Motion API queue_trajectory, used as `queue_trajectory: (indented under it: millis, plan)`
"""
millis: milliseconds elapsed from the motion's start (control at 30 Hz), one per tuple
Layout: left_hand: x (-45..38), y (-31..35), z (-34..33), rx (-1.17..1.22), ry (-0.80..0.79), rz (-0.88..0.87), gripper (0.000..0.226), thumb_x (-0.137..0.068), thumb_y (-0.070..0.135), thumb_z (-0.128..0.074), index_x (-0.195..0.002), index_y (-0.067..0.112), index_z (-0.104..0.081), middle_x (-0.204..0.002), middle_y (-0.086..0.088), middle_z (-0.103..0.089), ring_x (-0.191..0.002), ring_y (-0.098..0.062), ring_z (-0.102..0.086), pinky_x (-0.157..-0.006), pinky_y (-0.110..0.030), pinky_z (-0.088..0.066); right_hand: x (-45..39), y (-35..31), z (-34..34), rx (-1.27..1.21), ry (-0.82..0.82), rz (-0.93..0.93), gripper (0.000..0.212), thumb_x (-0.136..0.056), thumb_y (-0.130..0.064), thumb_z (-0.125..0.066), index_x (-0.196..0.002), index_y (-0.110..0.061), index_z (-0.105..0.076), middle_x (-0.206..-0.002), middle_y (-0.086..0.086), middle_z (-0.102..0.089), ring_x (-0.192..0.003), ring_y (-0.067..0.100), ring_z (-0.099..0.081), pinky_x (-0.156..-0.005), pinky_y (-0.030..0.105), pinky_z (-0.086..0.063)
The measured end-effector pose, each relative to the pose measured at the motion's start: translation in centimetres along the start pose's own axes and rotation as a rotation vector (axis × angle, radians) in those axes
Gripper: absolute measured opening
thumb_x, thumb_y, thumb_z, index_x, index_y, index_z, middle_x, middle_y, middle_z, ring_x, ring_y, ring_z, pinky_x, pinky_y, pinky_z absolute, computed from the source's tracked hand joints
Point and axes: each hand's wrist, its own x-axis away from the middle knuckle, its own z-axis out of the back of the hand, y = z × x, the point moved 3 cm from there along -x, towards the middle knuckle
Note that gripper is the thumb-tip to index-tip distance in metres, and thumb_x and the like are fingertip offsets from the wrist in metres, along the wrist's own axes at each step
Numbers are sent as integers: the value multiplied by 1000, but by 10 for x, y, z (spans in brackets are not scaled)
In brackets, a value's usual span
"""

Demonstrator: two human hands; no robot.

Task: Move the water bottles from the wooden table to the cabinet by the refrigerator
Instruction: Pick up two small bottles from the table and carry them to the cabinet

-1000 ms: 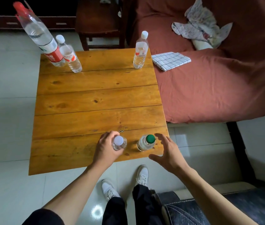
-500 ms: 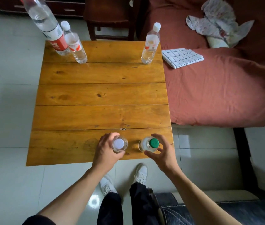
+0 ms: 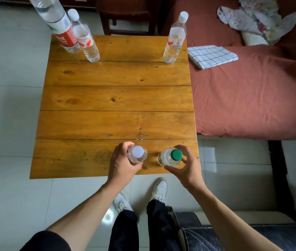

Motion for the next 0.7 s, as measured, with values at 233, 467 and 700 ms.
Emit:
queue_trajectory:
  millis: [233, 467, 700]
  plan:
    - [-7, 4, 7, 35, 20, 30, 62, -54, 16, -91, -107, 10, -62, -99, -4, -68, -88, -29, -63, -76, -37, -52, -3, -2, 4, -66, 30, -38, 62, -56, -28, -94, -108, -32, -62, -103, -21, -69, -103, 2, -64, -92, 20, -52]
    - [-5, 26, 31, 87, 71, 18, 66, -53, 21, -93, -109, 17, -60, -91, 10, -59, -78, -12, -54, -68, -20, -41, 0, -16, 14, -113, 39, -69, 58, -59, -12, -94, -108, -24, -66, -101, -10, -75, -95, 8, -71, -89, 37, -59]
    - [-8, 67, 88, 115, 132, -72, 68, -53, 18, -93, -112, 14, -62, -101, 3, -64, -84, -17, -55, -72, -26, -46, 7, -97, 42, -54, 62, 109, 53, -60, -19, -93, -106, -25, -67, -97, -14, -74, -95, 8, -69, -89, 32, -57]
